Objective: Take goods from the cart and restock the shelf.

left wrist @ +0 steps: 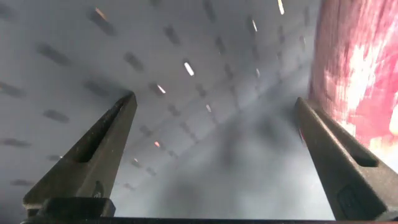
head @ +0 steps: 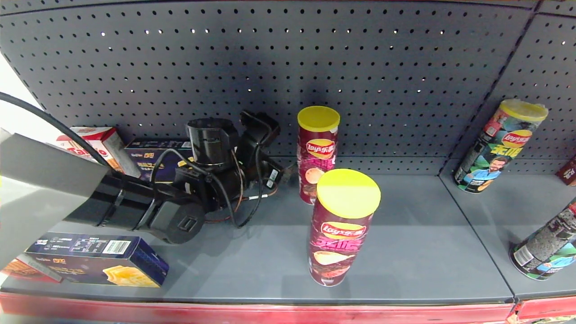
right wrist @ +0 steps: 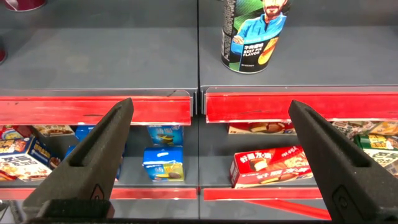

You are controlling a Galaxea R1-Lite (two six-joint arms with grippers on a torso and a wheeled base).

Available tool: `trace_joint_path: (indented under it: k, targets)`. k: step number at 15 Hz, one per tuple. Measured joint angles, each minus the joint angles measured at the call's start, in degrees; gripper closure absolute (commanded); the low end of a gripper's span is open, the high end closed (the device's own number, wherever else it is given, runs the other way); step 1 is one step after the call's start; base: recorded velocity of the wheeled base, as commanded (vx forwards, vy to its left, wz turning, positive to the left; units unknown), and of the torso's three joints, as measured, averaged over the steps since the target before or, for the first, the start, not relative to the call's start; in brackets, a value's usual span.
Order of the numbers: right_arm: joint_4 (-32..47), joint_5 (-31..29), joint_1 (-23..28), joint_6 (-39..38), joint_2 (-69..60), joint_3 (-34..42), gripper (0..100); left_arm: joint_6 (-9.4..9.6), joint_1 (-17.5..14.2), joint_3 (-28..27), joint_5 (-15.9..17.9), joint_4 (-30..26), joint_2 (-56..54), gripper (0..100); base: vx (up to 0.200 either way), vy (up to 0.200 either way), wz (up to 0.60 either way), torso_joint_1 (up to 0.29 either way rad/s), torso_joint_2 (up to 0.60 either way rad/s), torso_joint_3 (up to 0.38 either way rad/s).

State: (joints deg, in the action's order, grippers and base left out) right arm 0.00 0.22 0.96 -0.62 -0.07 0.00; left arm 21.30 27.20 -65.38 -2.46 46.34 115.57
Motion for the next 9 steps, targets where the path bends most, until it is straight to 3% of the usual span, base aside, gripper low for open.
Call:
trace_joint_path:
  k: [4,6,9]
  targets:
    - [0.0,0.02,0.0,0.02,0.0,0.0,0,0.1,-1.1,3.74,-1.28,0.55,-8.35,0,0.0,0.0,0.0,0.0,0.0,0.0]
    - [0.02,0.0,0.0,0.0,0.0,0.0,0,0.32,-1.38,9.7,-1.83,0.51,-15.02,0,0.0,0.0,0.0,0.0,0.0,0.0]
    - [0.05,0.02,-0.02,0.02,0.0,0.0,0,2.84,-0.82,21.37,-2.82,0.52,-24.97,0,0.0,0.0,0.0,0.0,0.0,0.0]
